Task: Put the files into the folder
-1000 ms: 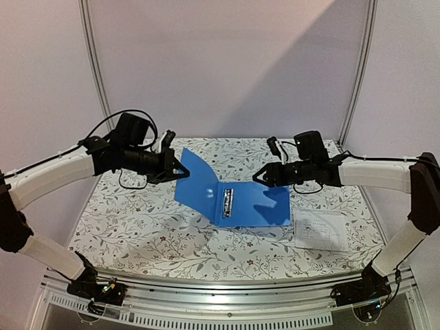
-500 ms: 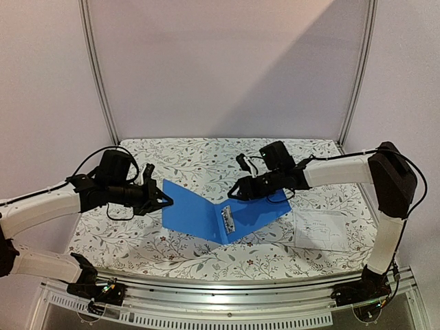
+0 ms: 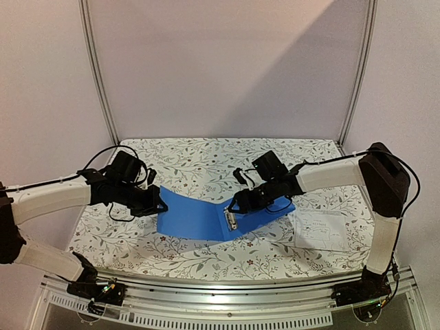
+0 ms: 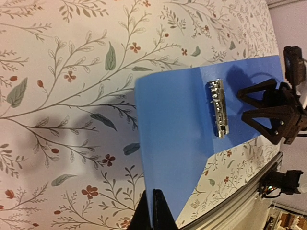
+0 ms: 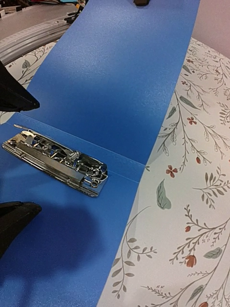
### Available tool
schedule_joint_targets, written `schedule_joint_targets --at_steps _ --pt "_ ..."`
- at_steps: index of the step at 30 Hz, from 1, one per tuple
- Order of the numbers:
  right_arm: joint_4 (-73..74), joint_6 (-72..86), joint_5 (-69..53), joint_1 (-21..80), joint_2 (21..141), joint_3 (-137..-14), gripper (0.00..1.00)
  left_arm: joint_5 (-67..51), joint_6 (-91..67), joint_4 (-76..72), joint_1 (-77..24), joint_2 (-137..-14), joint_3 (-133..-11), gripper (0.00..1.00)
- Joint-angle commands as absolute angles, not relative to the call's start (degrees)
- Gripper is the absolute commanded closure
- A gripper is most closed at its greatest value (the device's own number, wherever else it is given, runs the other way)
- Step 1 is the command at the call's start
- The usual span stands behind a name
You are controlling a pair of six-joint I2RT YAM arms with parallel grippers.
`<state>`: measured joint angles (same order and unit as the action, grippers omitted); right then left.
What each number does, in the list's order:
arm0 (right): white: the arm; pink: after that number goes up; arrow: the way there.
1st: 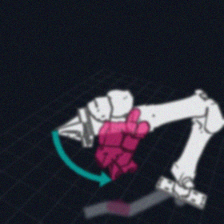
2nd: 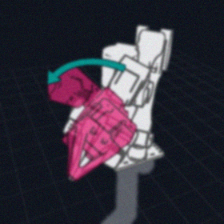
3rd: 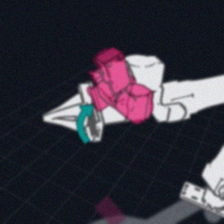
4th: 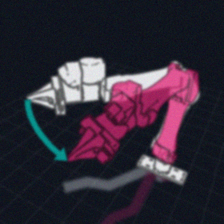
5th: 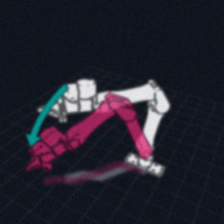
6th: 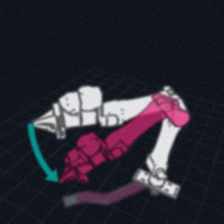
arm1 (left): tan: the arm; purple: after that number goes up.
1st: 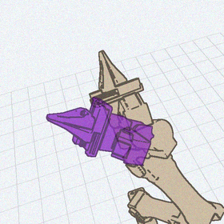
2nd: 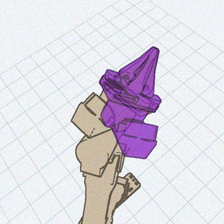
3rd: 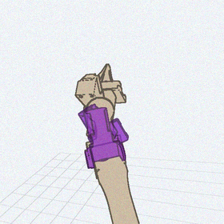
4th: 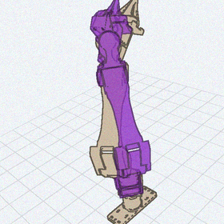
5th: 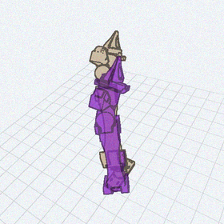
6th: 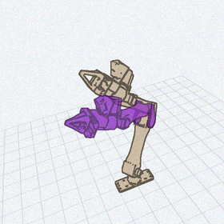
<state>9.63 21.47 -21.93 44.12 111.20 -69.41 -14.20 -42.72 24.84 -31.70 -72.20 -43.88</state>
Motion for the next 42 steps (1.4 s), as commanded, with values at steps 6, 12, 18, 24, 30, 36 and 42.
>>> schedule_joint_targets --at_steps 6,12,18,24,30,36,42 --pt "13.5 18.9 -15.1 46.3 112.3 -70.0 0.33 -0.2 -34.8 34.4 -31.0 -77.4 -49.5 0.55" --pt "13.7 19.0 -15.2 46.4 113.1 -69.8 0.33 3.3 -33.4 34.7 -31.1 -80.8 -52.8 0.48" --pt "13.9 19.2 -15.3 46.3 113.5 -69.9 0.33 14.6 -28.6 36.8 -34.5 -85.5 -58.8 0.47" --pt "13.7 19.4 -15.1 46.4 113.8 -69.9 0.32 30.1 -20.3 40.0 -44.3 -94.8 -68.3 0.42" --pt "13.6 19.5 -15.4 46.4 114.5 -69.1 0.32 47.2 -14.6 45.2 -55.3 -106.5 -73.9 0.43" --pt "13.2 19.9 -15.3 46.4 114.9 -68.6 0.32 54.8 -16.9 50.9 -58.6 -112.3 -76.2 0.4" --pt "13.3 20.3 -16.1 46.4 115.5 -68.5 0.32 57.8 -21.5 54.3 -58.4 -110.0 -77.0 0.23"
